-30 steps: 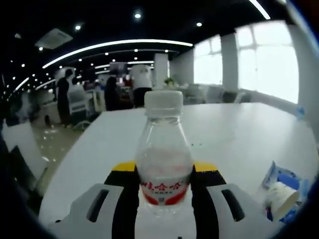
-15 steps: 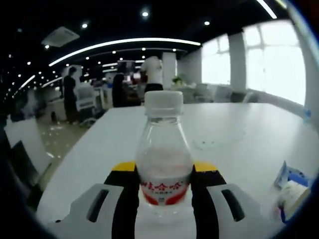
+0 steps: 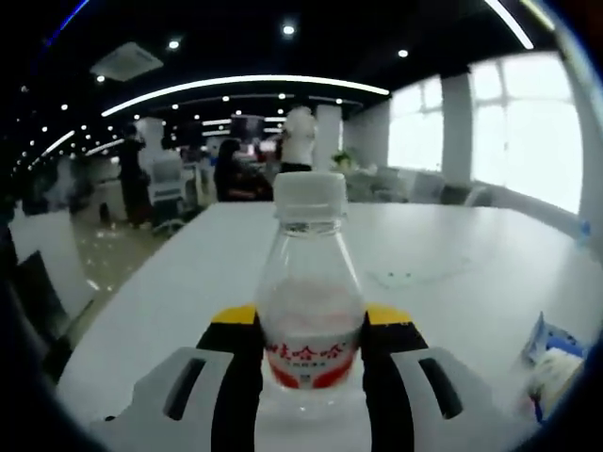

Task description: Arrange the tabletop items into an orderly group along one side of the table until the central work area is clear of visible clutter.

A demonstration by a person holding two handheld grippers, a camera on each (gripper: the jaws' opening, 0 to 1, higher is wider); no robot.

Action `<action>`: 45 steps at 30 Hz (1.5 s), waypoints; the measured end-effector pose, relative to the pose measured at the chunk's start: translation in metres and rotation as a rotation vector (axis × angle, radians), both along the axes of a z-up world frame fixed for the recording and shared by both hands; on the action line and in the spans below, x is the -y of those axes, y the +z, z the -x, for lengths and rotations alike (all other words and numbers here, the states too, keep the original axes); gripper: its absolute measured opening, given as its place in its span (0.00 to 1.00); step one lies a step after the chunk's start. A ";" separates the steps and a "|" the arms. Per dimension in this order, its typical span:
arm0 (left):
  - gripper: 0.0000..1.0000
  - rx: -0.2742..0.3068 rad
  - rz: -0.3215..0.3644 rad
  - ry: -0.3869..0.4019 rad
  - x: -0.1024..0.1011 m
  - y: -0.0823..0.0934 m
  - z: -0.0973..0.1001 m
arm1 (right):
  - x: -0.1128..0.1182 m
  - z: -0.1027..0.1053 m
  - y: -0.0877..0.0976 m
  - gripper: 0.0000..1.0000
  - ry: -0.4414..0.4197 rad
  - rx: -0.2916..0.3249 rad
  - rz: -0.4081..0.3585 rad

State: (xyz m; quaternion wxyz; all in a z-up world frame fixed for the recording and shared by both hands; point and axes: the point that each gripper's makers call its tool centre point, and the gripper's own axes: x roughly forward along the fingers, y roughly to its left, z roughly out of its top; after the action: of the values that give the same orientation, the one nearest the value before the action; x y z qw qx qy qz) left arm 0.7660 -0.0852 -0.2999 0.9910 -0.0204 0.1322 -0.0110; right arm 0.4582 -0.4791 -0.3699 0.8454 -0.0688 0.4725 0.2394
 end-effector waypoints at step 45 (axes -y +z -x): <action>0.41 0.005 -0.114 0.085 0.001 -0.003 0.005 | 0.003 0.000 -0.001 0.99 -0.004 -0.004 0.013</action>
State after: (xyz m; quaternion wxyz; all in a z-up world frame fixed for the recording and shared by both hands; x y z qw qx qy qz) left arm 0.7609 -0.0865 -0.3033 0.9904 0.0303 0.1292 0.0386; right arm 0.4582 -0.4820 -0.3705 0.8444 -0.0727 0.4759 0.2347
